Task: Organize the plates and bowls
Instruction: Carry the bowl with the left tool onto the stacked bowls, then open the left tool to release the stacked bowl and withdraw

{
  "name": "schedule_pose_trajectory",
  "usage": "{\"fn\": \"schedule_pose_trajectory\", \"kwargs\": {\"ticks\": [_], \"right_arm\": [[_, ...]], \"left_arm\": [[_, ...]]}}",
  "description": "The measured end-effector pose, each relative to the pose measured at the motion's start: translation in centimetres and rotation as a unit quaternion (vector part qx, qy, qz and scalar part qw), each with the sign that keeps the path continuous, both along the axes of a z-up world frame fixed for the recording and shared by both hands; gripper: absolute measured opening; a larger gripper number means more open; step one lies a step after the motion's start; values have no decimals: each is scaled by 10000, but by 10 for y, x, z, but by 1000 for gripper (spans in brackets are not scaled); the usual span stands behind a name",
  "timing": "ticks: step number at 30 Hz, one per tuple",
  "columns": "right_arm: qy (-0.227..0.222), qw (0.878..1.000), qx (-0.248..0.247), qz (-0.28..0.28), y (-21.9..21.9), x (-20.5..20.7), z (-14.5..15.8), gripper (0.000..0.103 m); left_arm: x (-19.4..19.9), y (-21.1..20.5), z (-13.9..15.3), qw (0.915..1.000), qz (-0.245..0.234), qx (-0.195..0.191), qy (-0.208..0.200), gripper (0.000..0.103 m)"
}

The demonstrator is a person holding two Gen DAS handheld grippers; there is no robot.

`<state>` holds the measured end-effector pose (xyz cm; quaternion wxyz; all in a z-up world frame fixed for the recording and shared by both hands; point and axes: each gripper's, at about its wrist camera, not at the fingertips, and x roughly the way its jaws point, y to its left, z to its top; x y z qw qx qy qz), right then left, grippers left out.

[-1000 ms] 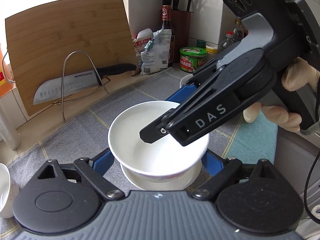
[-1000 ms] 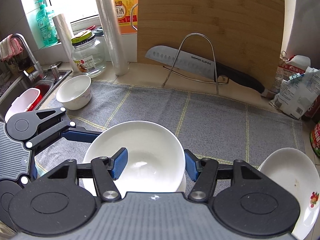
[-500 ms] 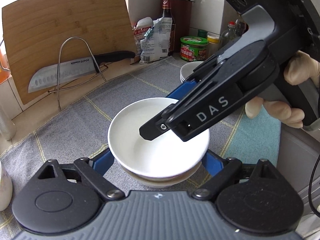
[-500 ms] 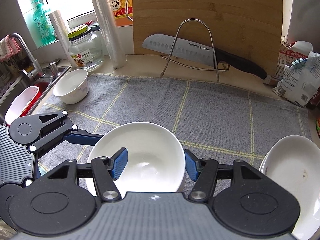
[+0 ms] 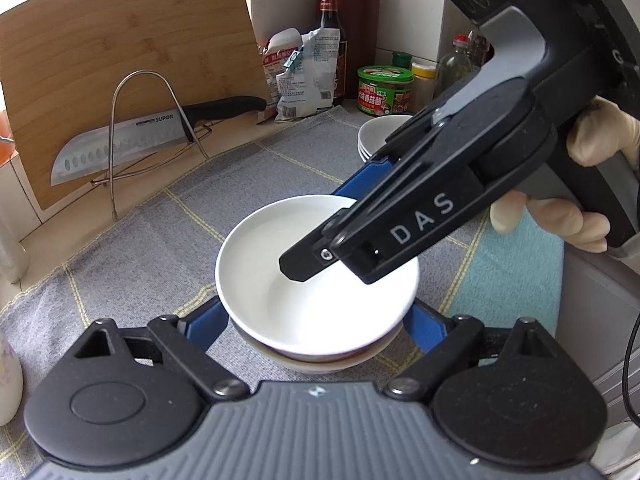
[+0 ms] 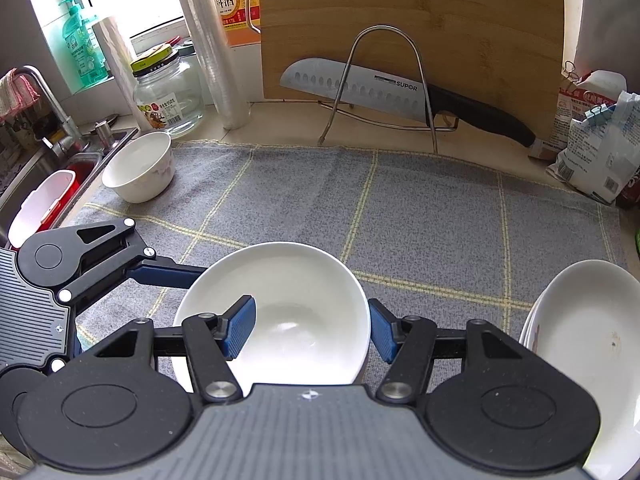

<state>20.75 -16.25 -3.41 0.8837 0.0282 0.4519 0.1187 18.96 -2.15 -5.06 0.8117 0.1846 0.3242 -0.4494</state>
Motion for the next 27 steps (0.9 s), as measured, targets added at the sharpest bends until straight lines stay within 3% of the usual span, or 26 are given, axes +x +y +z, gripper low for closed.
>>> {"fn": "schedule_pose_trajectory", "kwargs": {"ticks": [14,17,19,27], "right_arm": [[8,10000,8,33,1,0,-1,69],[-57,10000,23,56,3,-1,0,80],[-158,9999,-52,21,4,-2,3,94],[-432,9988,-138,-173,5,-8,14,103]], "left_arm": [[0,-1,-1,10000,-25,23,-5,93],[0,1,0,10000,-53,9,-13,94],[-1,3,1,10000,-53,-16,-31,94],[-7,28,7,9997,208,-20,-139,97]]}}
